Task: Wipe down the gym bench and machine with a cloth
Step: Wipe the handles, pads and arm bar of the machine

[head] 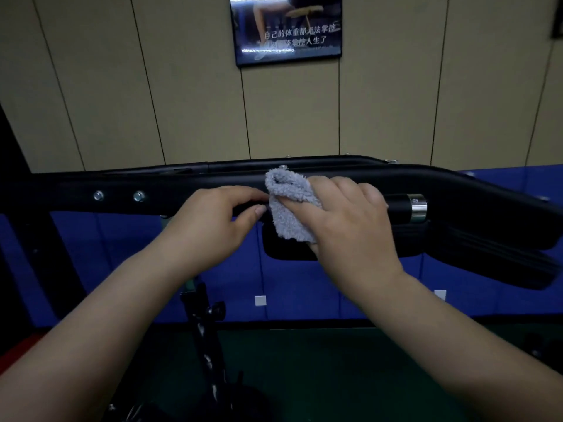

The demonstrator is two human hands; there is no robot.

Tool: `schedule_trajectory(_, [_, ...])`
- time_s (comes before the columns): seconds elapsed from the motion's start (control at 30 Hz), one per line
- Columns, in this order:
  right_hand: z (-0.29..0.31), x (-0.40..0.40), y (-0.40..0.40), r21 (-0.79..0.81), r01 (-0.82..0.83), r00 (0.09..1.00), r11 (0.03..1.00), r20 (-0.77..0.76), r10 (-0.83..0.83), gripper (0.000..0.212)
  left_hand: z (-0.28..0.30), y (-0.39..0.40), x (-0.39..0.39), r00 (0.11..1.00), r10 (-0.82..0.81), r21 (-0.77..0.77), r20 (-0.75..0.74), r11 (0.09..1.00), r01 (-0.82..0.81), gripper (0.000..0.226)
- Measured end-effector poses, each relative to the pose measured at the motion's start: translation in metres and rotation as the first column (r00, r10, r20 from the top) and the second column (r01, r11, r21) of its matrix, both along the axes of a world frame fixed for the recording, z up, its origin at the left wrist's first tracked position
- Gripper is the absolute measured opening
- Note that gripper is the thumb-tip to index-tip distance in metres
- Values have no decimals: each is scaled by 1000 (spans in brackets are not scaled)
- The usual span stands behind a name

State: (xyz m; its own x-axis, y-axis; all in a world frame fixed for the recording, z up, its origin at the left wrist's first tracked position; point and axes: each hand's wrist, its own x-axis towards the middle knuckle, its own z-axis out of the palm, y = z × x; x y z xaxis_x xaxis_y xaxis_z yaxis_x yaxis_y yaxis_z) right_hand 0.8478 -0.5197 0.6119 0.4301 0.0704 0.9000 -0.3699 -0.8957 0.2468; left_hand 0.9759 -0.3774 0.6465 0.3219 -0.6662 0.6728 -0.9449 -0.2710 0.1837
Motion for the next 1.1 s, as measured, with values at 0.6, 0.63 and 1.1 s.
schedule_trajectory(0.6, [35, -31, -17, 216, -14, 1000, 976, -24, 20, 52, -14, -3, -2, 998, 42, -58, 41, 998, -40, 35])
schedule_trajectory(0.63, [36, -29, -16, 211, -23, 999, 977, -18, 27, 43, -15, -3, -2, 999, 35, -62, 39, 998, -33, 34])
schedule_trajectory(1.1, [67, -3, -6, 244, 43, 890, 969, -451, 74, 42, -26, -11, -2, 999, -12, -225, -47, 974, 1, 21])
